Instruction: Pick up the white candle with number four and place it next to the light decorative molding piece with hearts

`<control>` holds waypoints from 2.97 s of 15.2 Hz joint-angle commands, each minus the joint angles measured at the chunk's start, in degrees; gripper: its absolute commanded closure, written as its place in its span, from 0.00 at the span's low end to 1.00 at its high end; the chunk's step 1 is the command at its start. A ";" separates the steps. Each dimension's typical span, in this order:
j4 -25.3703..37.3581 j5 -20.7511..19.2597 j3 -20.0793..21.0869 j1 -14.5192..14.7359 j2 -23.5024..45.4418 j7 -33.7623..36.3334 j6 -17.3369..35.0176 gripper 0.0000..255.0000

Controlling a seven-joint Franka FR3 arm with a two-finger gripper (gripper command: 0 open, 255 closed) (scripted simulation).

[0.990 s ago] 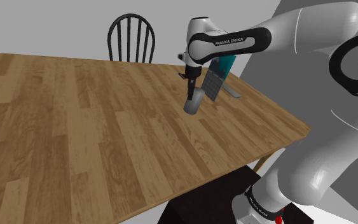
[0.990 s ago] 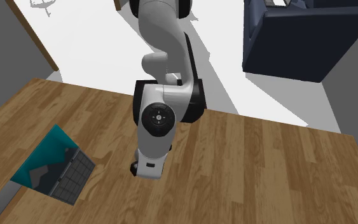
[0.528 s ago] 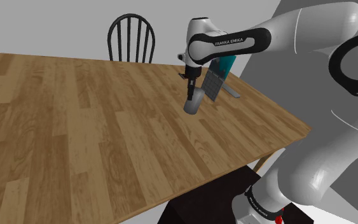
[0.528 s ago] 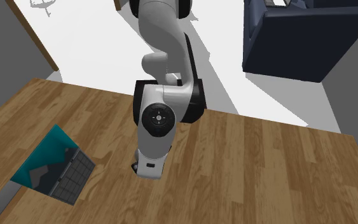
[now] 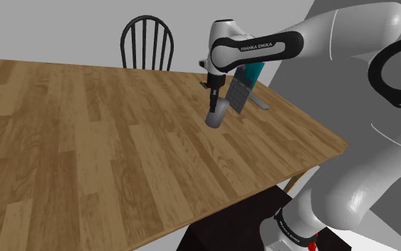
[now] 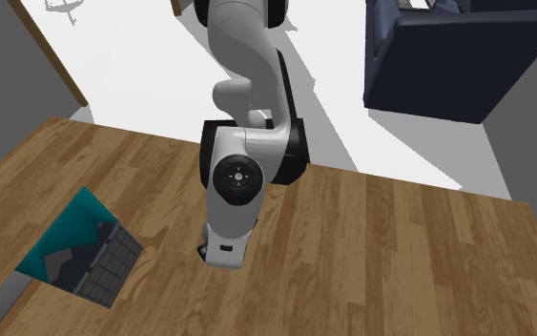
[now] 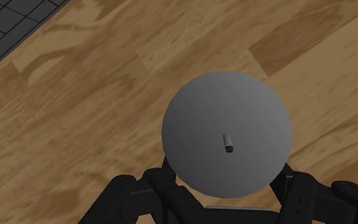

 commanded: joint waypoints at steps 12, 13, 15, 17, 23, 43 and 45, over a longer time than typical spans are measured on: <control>6.12 0.28 0.13 0.12 -1.96 -1.20 -8.17 1.00; 6.76 0.30 0.14 0.13 -2.07 -1.31 -8.92 1.00; 8.09 0.34 0.17 0.16 -2.25 -1.54 -10.41 1.00; 9.47 0.38 0.20 0.18 -2.38 -1.76 -11.90 1.00; 13.96 0.48 0.28 0.24 -2.47 -2.45 -16.43 1.00; 29.83 0.38 -0.90 -0.98 0.56 -7.15 -28.65 1.00; 29.58 0.24 -2.21 -2.33 1.33 -9.59 -27.16 1.00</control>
